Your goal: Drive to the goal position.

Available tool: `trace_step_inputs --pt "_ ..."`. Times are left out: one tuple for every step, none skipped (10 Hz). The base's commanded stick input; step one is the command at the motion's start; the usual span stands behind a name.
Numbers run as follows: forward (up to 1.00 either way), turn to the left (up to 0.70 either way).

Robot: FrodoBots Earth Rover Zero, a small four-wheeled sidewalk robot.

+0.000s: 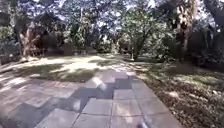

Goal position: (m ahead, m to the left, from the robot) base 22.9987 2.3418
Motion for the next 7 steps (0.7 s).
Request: trace_step_inputs --pt "0.50 0.00" --pt "0.50 -0.19" --pt "0.50 -0.50" --pt "0.50 -0.50" --pt "0.50 -0.40" --pt "0.50 -0.24" --pt "0.50 -0.09"
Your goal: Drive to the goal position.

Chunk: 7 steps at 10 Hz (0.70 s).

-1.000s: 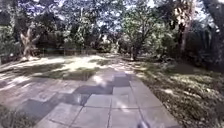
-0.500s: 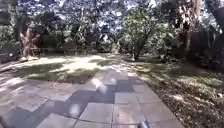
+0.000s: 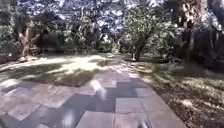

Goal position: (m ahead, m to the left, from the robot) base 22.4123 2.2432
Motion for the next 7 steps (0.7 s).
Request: trace_step_inputs --pt "0.50 0.00" --pt "0.50 0.00" --pt "0.50 0.00" --pt "0.50 0.00" --pt "0.50 0.00" --pt "0.50 0.00" --pt "0.50 0.00"
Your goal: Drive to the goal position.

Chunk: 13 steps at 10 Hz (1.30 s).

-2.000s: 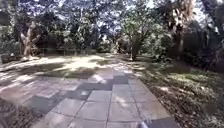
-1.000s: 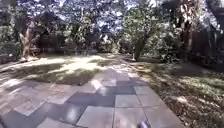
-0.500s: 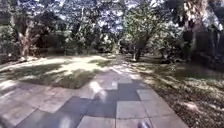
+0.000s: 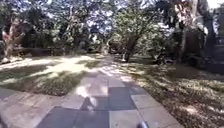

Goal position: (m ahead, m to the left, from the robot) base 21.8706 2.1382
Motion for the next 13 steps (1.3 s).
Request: trace_step_inputs --pt "0.50 0.00" --pt "0.50 0.00" --pt "0.50 0.00" --pt "0.50 0.00" --pt "0.50 0.00" --pt "0.50 0.00" --pt "0.50 0.00" --pt "0.50 0.00" --pt "0.50 -0.01" --pt "0.50 -0.37" --pt "0.50 -0.41" --pt "0.50 -0.20" --pt "0.50 -0.01"
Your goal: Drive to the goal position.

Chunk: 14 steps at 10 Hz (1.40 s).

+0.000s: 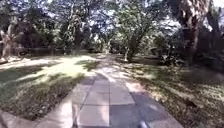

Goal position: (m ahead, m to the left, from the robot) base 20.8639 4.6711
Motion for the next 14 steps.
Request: trace_step_inputs --pt "0.50 0.00" --pt "0.50 0.00" --pt "0.50 0.00" --pt "0.50 0.00" --pt "0.50 0.00" --pt "0.50 0.00" --pt "0.50 0.00" --pt "0.50 0.00" --pt "0.50 0.00" --pt "0.50 0.00" --pt "0.50 0.00" --pt "0.50 0.00" --pt "0.50 0.00" --pt "0.50 0.00"
